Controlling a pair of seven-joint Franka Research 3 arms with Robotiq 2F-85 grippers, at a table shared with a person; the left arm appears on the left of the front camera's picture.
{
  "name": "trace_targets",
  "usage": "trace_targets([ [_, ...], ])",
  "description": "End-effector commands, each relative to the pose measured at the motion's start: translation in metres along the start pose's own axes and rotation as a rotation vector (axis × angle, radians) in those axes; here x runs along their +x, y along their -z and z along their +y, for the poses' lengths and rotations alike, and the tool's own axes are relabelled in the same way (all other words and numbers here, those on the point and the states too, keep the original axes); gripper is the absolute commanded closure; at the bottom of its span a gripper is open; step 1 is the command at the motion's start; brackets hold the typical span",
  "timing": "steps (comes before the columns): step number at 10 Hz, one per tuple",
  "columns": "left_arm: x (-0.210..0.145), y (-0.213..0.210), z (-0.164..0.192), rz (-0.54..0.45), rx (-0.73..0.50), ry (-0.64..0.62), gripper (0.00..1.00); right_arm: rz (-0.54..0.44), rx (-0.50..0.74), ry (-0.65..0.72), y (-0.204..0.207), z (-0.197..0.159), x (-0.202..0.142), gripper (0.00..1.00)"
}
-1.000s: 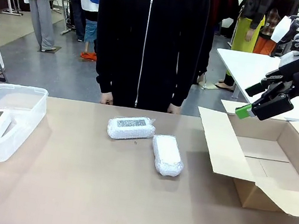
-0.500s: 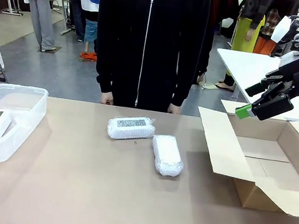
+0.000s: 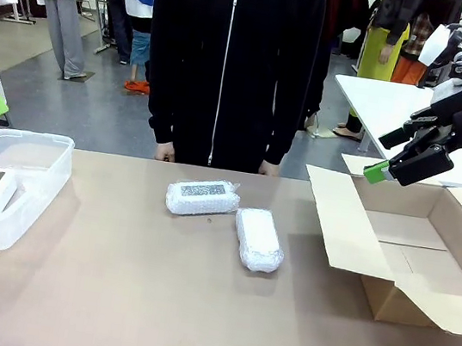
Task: Separate and place wrapped and unwrapped clocks.
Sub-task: Pick up the Digital clock indicated by the person.
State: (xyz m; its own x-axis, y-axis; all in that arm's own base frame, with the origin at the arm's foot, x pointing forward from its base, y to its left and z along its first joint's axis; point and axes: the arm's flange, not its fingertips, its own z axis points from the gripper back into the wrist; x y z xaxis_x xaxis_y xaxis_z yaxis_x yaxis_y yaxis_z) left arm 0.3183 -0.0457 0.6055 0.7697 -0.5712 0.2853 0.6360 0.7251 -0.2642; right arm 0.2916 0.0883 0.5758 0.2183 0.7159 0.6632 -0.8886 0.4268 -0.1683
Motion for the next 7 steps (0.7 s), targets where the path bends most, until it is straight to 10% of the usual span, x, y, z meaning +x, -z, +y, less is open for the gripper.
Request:
trace_targets([
  [1, -0.016, 0.012, -0.019, 0.026, -0.168, 0.228, 0.0, -0.01, 0.018, 0.001, 0.002, 0.001, -0.002, 0.0],
  [7, 0.01, 0.063, -0.06, -0.202, -0.02, 0.403, 0.0, -0.01, 0.018, 0.001, 0.002, 0.001, -0.002, 0.0],
])
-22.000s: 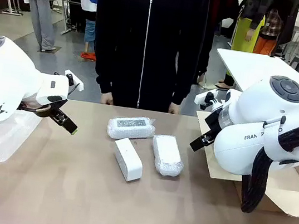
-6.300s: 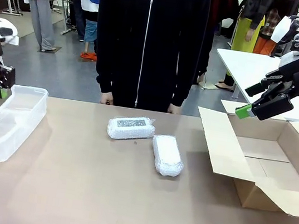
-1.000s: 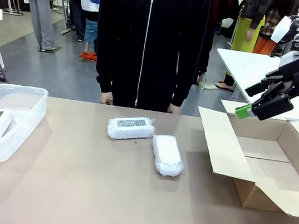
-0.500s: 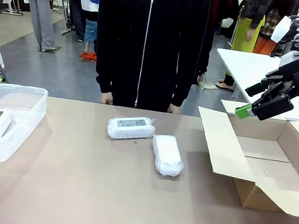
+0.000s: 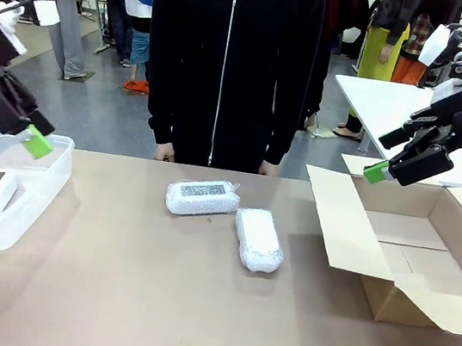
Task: Separate and place wrapped and unwrapped clocks.
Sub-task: Pick up the Digital clock indicated by the person.
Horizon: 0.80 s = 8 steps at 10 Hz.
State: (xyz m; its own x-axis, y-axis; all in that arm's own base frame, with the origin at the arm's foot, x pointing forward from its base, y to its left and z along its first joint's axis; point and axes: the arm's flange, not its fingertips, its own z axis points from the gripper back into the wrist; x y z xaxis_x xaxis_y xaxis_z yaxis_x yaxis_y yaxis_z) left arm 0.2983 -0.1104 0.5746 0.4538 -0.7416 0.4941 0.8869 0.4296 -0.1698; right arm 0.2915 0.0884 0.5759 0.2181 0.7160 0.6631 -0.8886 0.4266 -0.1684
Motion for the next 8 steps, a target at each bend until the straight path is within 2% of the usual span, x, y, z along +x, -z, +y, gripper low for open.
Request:
trace_targets([
  [1, 0.0, 0.009, -0.012, -0.077, 0.089, 0.031, 0.0, -0.01, 0.018, 0.001, 0.002, 0.001, -0.002, 0.0],
  [4, -0.007, 0.002, -0.006, -0.08, 0.084, 0.082, 0.0, -0.01, 0.018, 0.001, 0.002, 0.001, -0.002, 0.0],
  [5, 0.004, 0.0, -0.009, -0.071, 0.102, 0.034, 0.0, -0.01, 0.018, 0.001, 0.002, 0.001, -0.002, 0.0],
  [8, 0.004, 0.0, -0.009, -0.071, 0.102, 0.034, 0.0, -0.01, 0.018, 0.001, 0.002, 0.001, -0.002, 0.0],
])
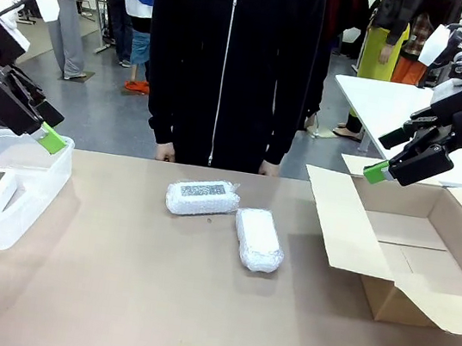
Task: Separate and place wrapped and unwrapped clocks.
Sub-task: Pick up the Digital clock indicated by the person.
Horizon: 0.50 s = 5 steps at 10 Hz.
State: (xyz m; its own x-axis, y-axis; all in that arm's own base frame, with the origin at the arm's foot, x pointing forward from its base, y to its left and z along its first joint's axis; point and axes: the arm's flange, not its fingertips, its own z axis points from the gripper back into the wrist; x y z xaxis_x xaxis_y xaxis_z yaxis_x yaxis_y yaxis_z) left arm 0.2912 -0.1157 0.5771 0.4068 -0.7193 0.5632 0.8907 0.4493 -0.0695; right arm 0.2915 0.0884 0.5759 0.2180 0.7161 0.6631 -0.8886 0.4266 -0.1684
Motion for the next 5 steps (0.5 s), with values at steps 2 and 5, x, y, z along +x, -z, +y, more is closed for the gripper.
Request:
trace_targets([
  [2, 0.0024, 0.0, 0.0003, 0.006, 0.008, -0.006, 0.0, -0.01, 0.018, 0.001, 0.0022, 0.0011, -0.0023, 0.0],
  [5, 0.0024, 0.0, 0.0003, 0.006, 0.008, -0.006, 0.0, -0.01, 0.018, 0.001, 0.0022, 0.0011, -0.0023, 0.0],
])
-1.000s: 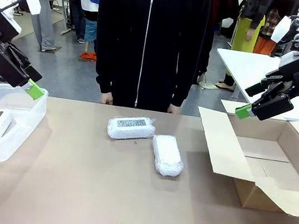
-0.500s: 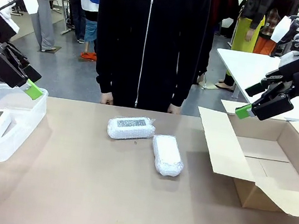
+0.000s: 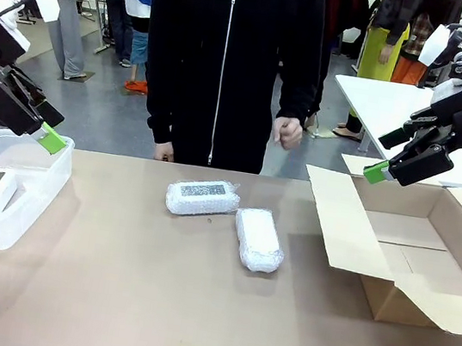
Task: Separate and place wrapped and unwrapped clocks.
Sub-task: Pick up the Digital clock indicated by the person.
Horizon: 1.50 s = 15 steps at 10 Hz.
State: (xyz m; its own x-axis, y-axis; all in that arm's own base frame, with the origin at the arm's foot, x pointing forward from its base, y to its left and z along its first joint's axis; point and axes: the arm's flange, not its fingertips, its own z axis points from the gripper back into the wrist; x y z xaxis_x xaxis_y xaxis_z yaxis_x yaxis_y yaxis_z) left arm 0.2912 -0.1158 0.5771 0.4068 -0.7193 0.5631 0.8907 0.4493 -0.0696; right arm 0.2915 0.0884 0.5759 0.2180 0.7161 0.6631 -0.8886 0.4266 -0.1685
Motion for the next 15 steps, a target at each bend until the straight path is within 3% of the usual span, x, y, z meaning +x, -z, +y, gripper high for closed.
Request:
trace_targets([
  [1, 0.0023, 0.0, 0.0003, 0.005, 0.008, -0.006, 0.0, -0.01, 0.018, 0.001, 0.0022, 0.0011, -0.0023, 0.0],
  [15, 0.0023, 0.0, 0.0003, 0.005, 0.008, -0.006, 0.0, -0.01, 0.018, 0.001, 0.0022, 0.0011, -0.0023, 0.0],
])
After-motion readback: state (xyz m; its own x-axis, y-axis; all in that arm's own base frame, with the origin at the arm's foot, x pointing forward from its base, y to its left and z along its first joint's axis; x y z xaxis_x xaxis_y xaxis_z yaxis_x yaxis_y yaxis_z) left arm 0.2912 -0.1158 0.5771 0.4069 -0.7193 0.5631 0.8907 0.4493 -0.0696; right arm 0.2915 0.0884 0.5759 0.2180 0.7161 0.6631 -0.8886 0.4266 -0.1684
